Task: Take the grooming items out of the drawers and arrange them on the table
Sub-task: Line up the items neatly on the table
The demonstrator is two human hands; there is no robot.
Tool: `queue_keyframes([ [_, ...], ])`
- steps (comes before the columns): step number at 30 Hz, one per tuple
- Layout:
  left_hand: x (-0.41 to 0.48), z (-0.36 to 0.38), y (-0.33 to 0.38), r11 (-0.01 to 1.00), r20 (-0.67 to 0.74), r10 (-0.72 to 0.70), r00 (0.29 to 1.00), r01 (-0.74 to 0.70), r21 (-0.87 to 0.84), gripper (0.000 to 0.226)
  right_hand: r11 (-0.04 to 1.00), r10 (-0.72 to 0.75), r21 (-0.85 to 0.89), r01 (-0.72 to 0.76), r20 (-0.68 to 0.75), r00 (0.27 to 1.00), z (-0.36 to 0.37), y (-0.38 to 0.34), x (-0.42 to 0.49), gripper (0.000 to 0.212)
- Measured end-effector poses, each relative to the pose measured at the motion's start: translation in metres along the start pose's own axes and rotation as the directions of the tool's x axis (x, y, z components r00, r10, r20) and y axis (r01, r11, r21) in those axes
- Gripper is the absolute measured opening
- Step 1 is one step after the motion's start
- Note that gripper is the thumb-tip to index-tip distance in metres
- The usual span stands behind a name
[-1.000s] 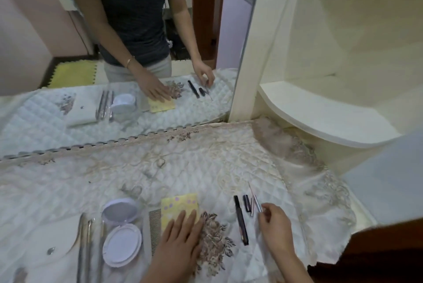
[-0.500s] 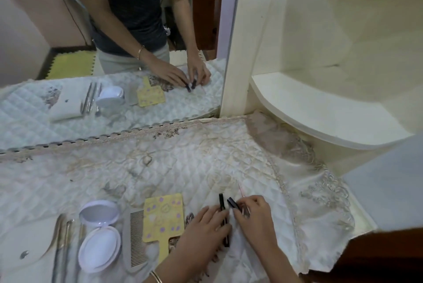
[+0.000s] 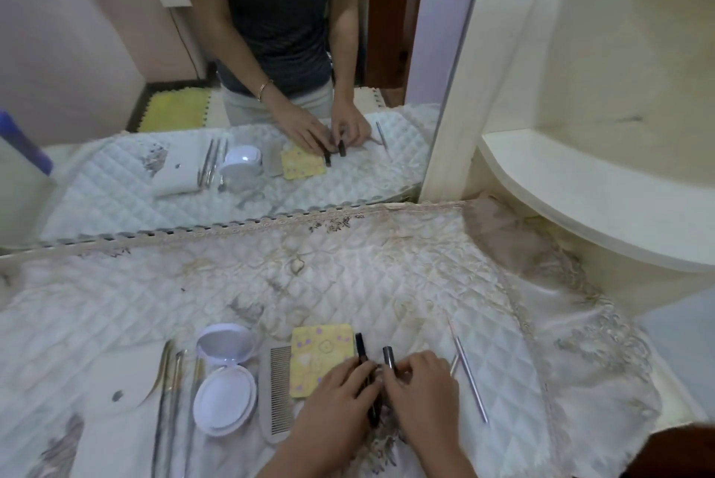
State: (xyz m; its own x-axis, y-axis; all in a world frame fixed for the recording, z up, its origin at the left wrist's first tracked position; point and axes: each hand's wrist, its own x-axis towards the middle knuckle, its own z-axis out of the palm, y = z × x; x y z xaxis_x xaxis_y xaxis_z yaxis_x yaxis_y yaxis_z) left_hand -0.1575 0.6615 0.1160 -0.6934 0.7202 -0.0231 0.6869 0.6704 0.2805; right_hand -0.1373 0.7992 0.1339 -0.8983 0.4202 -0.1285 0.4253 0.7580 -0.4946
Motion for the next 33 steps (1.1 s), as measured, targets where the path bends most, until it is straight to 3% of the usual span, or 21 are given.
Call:
queue_keyframes([
  [5,-0.009,-0.004,0.000,1.000,0.002,-0.005,1.000,0.005,-0.020,0.043,0.998,-0.024,-0.059,0.023,-0.013,1.000,0.006,-0.001,-0.008,0.021],
  [8,-0.010,-0.005,0.001,0.999,-0.003,-0.030,1.000,0.030,0.035,0.043,0.998,-0.010,0.052,0.016,-0.111,0.994,-0.005,0.005,-0.008,0.021],
  [10,-0.006,-0.005,0.004,0.999,-0.054,-0.025,0.998,0.028,0.043,0.043,0.987,0.107,0.139,-0.084,-0.167,0.980,-0.019,0.019,-0.004,0.015],
  [14,0.022,-0.002,0.029,0.999,-0.147,0.048,0.988,-0.049,0.001,0.030,0.956,0.259,0.158,-0.246,-0.067,0.964,-0.041,0.057,0.004,0.026],
  [16,0.044,-0.001,0.050,0.998,-0.072,0.048,0.996,-0.050,-0.029,0.022,0.959,0.238,0.156,-0.237,0.010,0.971,-0.045,0.062,0.002,0.020],
  [18,0.068,-0.002,0.071,0.997,0.004,0.008,1.000,-0.008,-0.082,0.016,0.964,0.210,0.166,-0.210,0.019,0.978,-0.044,0.066,0.003,0.013],
  [20,0.088,-0.004,0.081,0.974,0.015,-0.157,0.988,0.157,-0.161,0.017,0.965,0.204,0.163,-0.204,0.015,0.979,-0.043,0.072,0.006,0.012],
  [21,0.096,-0.008,0.086,0.951,0.108,-0.247,0.963,0.262,-0.167,0.020,0.965,0.207,0.168,-0.204,-0.002,0.978,-0.044,0.074,0.008,0.012],
  [24,0.106,-0.003,0.091,0.919,0.293,-0.300,0.908,0.358,-0.166,0.032,0.957,0.211,0.213,-0.199,-0.038,0.977,-0.051,0.077,0.011,0.020],
  [29,0.091,-0.012,0.084,0.874,0.280,-0.350,0.894,0.419,-0.244,0.035,0.950,0.165,0.266,-0.166,0.028,0.986,-0.050,0.068,0.003,0.017],
  [33,0.065,-0.019,0.064,0.839,0.226,-0.443,0.868,0.490,-0.238,0.017,0.950,0.103,0.283,-0.134,0.120,0.987,-0.039,0.046,-0.004,0.014],
])
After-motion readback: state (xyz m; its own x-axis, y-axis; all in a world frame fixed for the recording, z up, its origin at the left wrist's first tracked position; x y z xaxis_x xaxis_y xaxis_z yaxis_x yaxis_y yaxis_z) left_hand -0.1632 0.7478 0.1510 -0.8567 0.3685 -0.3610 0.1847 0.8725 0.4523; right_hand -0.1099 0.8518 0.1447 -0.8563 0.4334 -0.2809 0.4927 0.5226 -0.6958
